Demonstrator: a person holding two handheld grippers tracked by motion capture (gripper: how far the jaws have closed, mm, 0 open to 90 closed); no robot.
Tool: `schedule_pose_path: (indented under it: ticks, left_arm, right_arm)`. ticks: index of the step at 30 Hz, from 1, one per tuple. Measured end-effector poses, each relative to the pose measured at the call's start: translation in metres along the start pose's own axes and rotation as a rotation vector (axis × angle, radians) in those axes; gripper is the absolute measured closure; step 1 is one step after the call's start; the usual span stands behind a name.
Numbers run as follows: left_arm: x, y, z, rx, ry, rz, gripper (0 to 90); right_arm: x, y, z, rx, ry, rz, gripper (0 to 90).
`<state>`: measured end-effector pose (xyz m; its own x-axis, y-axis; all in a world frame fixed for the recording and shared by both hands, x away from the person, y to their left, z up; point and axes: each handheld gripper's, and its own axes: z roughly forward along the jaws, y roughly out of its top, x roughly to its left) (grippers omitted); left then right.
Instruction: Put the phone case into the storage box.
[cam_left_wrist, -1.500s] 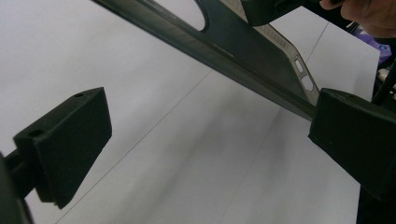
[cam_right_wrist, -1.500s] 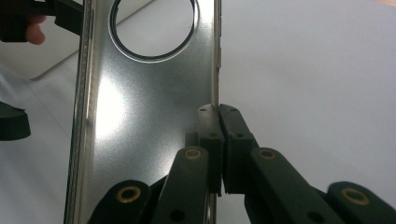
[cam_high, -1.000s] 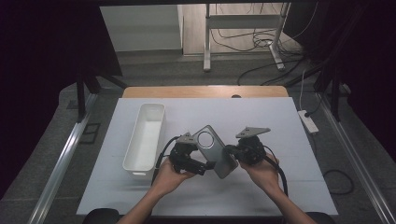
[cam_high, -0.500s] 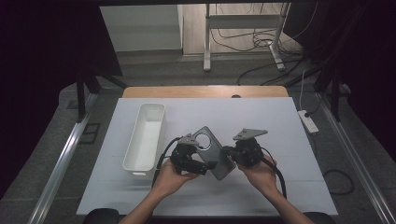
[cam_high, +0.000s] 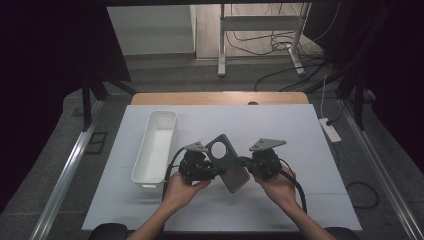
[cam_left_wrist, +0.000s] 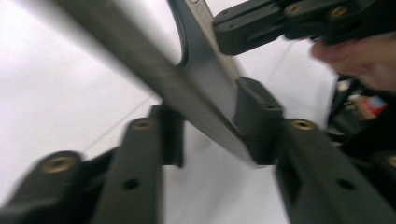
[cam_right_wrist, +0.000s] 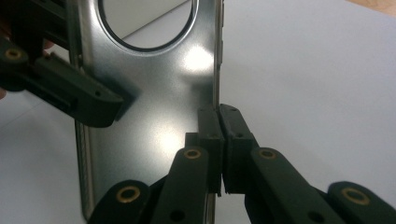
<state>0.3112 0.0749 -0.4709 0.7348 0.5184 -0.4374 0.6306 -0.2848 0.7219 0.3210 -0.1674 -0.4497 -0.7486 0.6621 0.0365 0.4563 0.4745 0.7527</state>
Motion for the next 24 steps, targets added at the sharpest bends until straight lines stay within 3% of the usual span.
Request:
schedule_pose_path:
  ticks: [1,2,9,13,17,18,20,24]
  left_arm:
    - [0.001,0.000,-0.001,-0.002,-0.018,-0.008,74.9]
    - [0.001,0.000,-0.002,-0.004,-0.002,-0.004,79.1]
    - [-0.001,0.003,-0.007,0.008,0.024,0.029,79.8]
    - [-0.001,0.004,-0.010,0.022,0.049,0.051,79.8]
    - [-0.002,0.005,-0.014,0.027,0.083,0.083,79.8]
    - [-0.002,0.006,-0.015,0.032,0.089,0.092,79.8]
    - [-0.002,0.006,-0.017,0.046,0.094,0.115,79.8]
    - [-0.002,0.008,-0.021,0.067,0.095,0.151,79.7]
  right_arm:
    - [0.000,0.000,0.000,0.003,-0.001,-0.005,87.8]
    - [0.001,0.000,0.000,0.002,0.002,-0.007,87.6]
    - [0.001,0.000,-0.001,-0.010,0.033,0.000,86.3]
    - [0.000,0.000,-0.003,-0.020,0.042,0.008,80.2]
    - [-0.005,-0.001,-0.007,-0.020,0.065,0.022,65.4]
    - [-0.007,-0.002,-0.008,-0.016,0.083,0.023,57.5]
    - [-0.008,-0.002,-0.009,-0.016,0.087,0.021,53.5]
    - [-0.011,-0.004,-0.011,-0.039,0.109,0.033,32.3]
